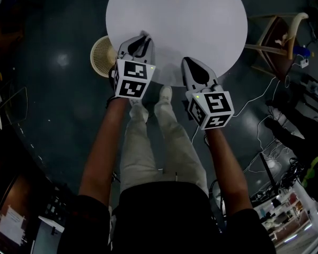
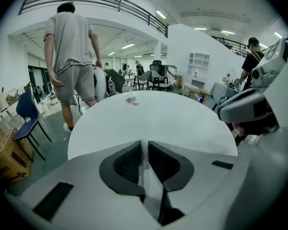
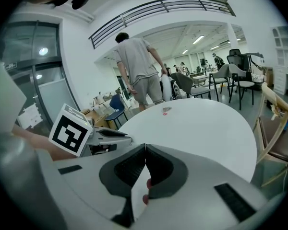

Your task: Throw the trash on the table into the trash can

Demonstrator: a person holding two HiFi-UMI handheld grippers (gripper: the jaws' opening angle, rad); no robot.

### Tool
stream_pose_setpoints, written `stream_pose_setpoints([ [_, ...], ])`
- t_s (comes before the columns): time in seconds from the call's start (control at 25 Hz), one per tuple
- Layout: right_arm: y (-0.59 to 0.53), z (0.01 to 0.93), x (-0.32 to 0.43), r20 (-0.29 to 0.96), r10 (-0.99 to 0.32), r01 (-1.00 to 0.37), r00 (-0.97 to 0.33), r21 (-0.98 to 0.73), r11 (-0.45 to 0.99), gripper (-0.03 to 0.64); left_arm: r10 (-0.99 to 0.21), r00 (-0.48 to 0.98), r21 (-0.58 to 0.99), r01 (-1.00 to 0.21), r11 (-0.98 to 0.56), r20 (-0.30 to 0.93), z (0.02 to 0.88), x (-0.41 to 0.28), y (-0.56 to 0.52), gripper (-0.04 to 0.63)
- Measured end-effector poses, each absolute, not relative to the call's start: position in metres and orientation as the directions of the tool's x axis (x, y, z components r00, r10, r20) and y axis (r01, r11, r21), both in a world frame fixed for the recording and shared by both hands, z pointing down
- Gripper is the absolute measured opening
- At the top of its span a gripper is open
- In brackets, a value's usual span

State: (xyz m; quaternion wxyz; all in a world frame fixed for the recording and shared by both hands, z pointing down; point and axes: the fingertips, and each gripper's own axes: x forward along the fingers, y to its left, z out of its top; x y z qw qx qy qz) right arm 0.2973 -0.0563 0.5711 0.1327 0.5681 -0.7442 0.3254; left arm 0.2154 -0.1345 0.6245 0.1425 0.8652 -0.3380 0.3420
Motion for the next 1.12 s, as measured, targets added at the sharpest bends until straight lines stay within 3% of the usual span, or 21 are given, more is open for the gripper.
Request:
stream_pose_setpoints([
  [0.48,-0.051,0.558,0.306,0.561,-0.754,-0.928,-0.341,-0.329,0.176,0.018,-0.5,0.539,0.041,-0.707,-0.706,0.678,0.605,0.217,-0.118,0.044],
  [1.12,-0.038,0.553,0.275,0.556,-0.703,-0.894,-0.443,-0.328,0.304,0.018,-0.597,0.453,0.064,-0.828,-0.557,0.662,0.568,0.16,-0.069,0.044],
])
